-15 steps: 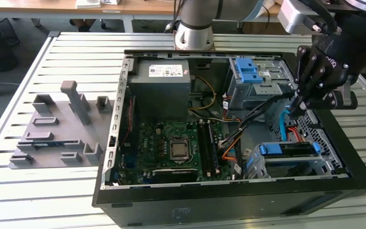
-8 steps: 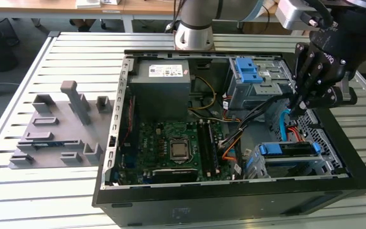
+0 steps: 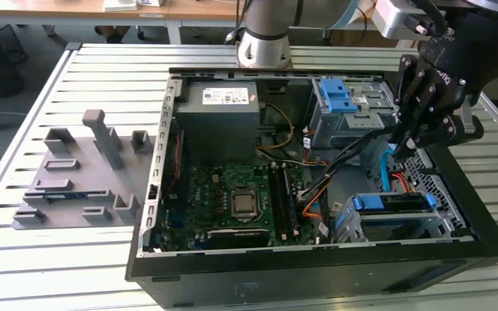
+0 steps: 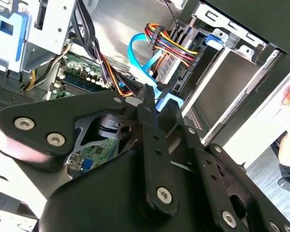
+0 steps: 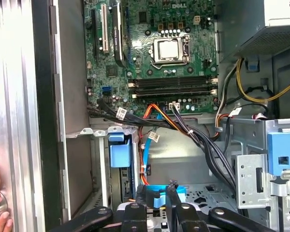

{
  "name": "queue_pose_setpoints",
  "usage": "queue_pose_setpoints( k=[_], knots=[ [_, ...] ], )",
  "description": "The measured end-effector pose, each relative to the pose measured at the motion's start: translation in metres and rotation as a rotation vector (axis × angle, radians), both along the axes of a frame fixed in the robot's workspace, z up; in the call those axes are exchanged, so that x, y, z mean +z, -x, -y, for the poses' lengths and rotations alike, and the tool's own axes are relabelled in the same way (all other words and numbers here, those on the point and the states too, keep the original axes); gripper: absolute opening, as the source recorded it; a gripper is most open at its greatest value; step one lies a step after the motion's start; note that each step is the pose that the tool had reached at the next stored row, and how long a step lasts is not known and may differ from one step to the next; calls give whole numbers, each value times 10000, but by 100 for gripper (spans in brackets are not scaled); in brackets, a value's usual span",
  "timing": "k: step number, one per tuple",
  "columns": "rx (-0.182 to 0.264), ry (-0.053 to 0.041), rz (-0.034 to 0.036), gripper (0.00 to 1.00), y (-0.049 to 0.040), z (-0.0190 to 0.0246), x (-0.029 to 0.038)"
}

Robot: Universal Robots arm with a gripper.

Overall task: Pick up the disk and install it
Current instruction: 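Insert the second disk wire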

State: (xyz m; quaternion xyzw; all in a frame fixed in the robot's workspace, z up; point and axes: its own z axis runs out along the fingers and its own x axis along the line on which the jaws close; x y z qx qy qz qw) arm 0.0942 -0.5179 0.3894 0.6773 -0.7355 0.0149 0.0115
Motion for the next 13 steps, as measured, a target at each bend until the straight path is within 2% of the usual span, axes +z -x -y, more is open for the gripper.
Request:
queue_pose_setpoints(
  k=[10, 12, 13],
  knots=[
    [0, 11, 0, 30, -3, -2, -80],
    [0, 15, 0, 28, -6, -2, -91],
    [0, 18, 0, 22, -8, -2, -97]
  ],
)
